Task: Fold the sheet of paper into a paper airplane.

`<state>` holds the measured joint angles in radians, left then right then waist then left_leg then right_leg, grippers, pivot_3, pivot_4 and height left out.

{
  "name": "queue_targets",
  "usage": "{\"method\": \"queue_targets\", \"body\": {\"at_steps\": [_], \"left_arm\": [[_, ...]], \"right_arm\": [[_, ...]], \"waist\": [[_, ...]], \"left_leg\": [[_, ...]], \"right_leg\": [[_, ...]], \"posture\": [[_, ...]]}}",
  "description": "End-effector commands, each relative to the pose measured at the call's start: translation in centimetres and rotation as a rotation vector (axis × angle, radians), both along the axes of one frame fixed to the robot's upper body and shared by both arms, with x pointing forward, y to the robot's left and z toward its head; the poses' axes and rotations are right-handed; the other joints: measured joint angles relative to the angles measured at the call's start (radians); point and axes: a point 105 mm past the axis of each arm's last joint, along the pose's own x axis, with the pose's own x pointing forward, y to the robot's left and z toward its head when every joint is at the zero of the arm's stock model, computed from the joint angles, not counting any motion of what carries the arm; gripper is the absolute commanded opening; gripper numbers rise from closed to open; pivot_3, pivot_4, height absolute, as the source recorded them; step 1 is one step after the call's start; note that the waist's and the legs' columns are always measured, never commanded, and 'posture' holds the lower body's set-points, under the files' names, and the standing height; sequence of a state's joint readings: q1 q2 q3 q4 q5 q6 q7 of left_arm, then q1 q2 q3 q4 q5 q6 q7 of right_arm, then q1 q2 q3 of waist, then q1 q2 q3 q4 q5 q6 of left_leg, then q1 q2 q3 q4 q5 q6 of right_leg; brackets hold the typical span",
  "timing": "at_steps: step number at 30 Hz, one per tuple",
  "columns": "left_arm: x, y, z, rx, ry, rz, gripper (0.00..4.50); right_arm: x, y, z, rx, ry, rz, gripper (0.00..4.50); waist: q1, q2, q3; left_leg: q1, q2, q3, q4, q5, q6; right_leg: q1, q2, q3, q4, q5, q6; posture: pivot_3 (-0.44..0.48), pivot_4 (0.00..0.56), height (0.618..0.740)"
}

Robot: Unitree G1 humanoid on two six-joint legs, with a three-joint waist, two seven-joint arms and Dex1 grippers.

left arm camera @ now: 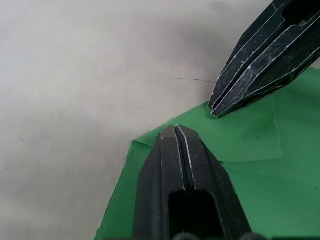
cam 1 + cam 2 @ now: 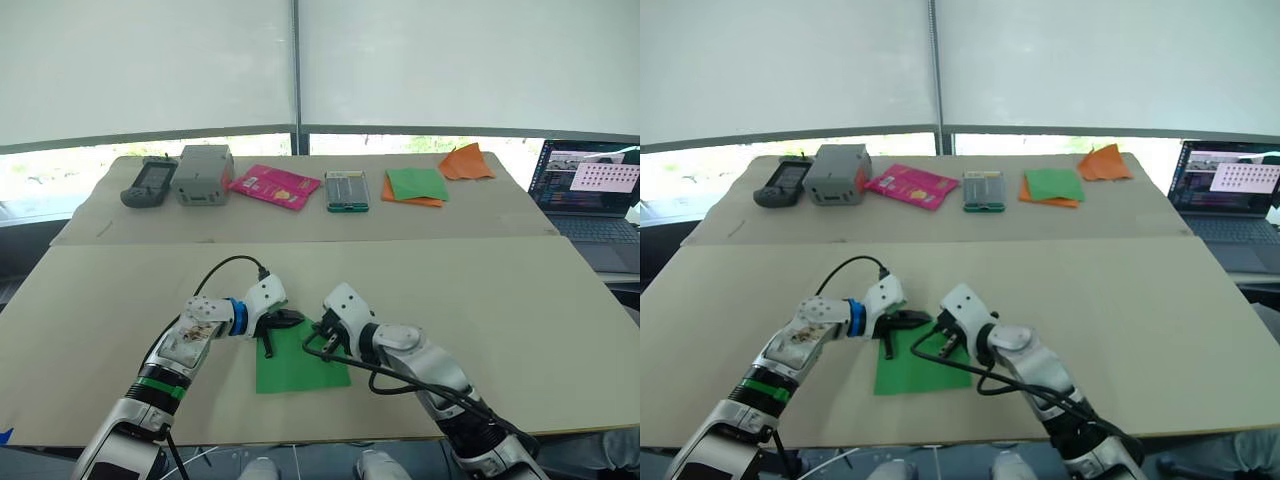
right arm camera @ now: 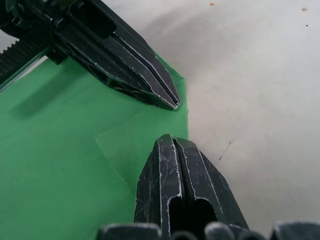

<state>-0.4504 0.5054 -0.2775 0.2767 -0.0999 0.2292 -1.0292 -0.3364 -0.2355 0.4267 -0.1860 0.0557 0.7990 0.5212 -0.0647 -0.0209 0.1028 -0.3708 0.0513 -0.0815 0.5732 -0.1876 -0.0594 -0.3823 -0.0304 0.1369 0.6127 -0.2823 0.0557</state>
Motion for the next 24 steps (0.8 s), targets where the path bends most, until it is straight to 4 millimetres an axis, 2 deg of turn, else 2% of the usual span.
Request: {"method": "queue_targets", "body": {"at_steps": [1, 12, 19, 22, 24], "left_arm": [[-1.4, 1.4, -3.5, 0.099, 0.129, 0.028, 0.00], [-1.5, 1.5, -3.5, 0.100, 0.132, 0.023, 0.00], [-1.5, 1.4, -3.6, 0.101, 0.135, 0.020, 0.00], [-1.5, 1.5, -3.6, 0.101, 0.134, 0.020, 0.00], [-1.5, 1.5, -3.6, 0.102, 0.134, 0.019, 0.00]], "right_arm": [[-1.5, -1.6, -3.6, -0.084, 0.146, -0.026, 0.02], [-3.5, -4.3, -4.7, -0.107, 0.197, -0.074, 0.02], [-4.1, -5.1, -4.9, -0.108, 0.213, -0.097, 0.02], [-3.9, -5.1, -4.2, -0.086, 0.195, -0.107, 0.02], [-3.4, -4.4, -2.8, -0.037, 0.155, -0.097, 0.02]], "waist": [[0.000, 0.000, 0.000], [0.003, -0.001, -0.002], [0.004, -0.003, -0.001], [0.004, -0.004, -0.001], [0.004, -0.005, 0.000]], "left_leg": [[0.000, 0.000, 0.000, 0.000, 0.000, 0.000], [0.000, 0.000, 0.000, 0.000, 0.000, -0.001], [0.000, 0.000, 0.000, 0.000, -0.001, -0.001], [0.000, 0.000, 0.000, 0.000, -0.001, -0.001], [0.000, 0.000, 0.000, 0.000, -0.001, -0.001]], "right_leg": [[0.000, 0.000, 0.000, 0.000, 0.000, 0.000], [0.000, 0.000, 0.000, -0.001, 0.000, 0.000], [0.000, 0.000, 0.000, -0.001, -0.001, -0.001], [0.000, -0.001, 0.000, -0.001, -0.001, -0.001], [0.000, -0.001, 0.000, -0.001, -0.001, -0.001]], "posture": [[0.000, 0.150, 0.740], [0.000, 0.150, 0.740], [0.000, 0.150, 0.740], [0.000, 0.150, 0.740], [0.000, 0.150, 0.740]]}}
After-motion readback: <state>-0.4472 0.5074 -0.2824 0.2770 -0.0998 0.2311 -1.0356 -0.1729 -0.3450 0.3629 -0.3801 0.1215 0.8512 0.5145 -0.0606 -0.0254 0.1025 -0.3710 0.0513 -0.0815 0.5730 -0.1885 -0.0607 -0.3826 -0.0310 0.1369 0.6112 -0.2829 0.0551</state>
